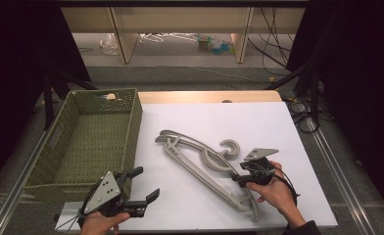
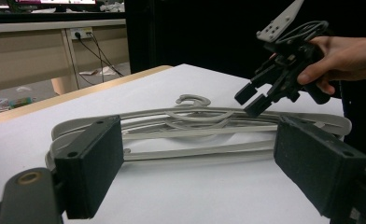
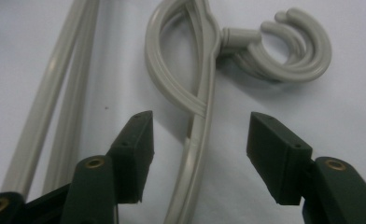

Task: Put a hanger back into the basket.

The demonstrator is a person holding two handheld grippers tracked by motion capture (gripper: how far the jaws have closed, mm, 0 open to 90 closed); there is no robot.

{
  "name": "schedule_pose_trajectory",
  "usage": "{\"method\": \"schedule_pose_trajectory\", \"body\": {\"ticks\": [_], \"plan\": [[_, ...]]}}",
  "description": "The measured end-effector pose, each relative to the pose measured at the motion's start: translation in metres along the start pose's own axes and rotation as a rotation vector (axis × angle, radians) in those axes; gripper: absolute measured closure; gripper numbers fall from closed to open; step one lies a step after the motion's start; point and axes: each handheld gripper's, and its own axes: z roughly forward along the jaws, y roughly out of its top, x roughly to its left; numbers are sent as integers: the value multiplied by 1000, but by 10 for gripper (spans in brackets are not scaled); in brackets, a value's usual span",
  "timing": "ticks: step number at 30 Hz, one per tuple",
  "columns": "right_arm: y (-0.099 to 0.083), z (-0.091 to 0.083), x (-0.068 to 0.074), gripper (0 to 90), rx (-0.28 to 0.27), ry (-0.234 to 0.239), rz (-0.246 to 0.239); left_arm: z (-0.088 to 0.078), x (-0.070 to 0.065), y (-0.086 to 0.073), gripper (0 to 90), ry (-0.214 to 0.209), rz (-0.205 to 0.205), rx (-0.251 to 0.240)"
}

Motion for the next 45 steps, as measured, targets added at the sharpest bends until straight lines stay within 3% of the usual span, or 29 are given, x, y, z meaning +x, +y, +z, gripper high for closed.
{"method": "schedule_pose_trajectory", "body": {"ticks": [1,3,4,8,9,11,14,17,19,20,22,29,32,34,37,38,42,45], "plan": [[1,4,-2,481,9,-4,-20,0,0,0,158,-1,-3,1],[2,10,-3,523,28,-2,-6,1,-1,0,158,3,-13,5],[3,10,-3,549,47,11,10,1,0,0,158,-7,6,6],[3,15,-6,616,60,20,20,2,0,-1,158,-17,3,0],[4,16,-8,630,68,25,0,2,0,-1,158,-17,3,0],[4,17,-7,656,82,32,22,3,0,-1,159,-19,2,-1],[4,21,-9,696,81,34,-2,2,-1,0,159,-11,3,14],[6,21,-7,736,101,52,47,2,0,0,159,-18,10,13],[6,23,-9,741,87,43,21,2,0,0,159,-18,12,14],[9,20,-8,760,111,48,52,2,0,0,159,-18,11,15],[10,20,-10,767,97,31,28,2,0,0,160,-18,10,12],[14,13,-9,784,69,2,29,2,0,0,160,-20,11,13],[18,4,-8,797,22,-7,53,2,0,0,161,-21,1,3],[19,2,-10,807,4,-20,33,1,0,1,161,-14,2,11],[20,-2,-9,818,-3,2,44,1,0,1,161,-12,3,9],[20,-2,-9,818,-11,-4,20,1,0,1,161,-11,3,10],[25,-10,-4,820,-4,1,19,1,0,1,162,-12,4,10],[28,-15,-2,821,-30,11,2,1,0,1,162,-12,2,8]]}}
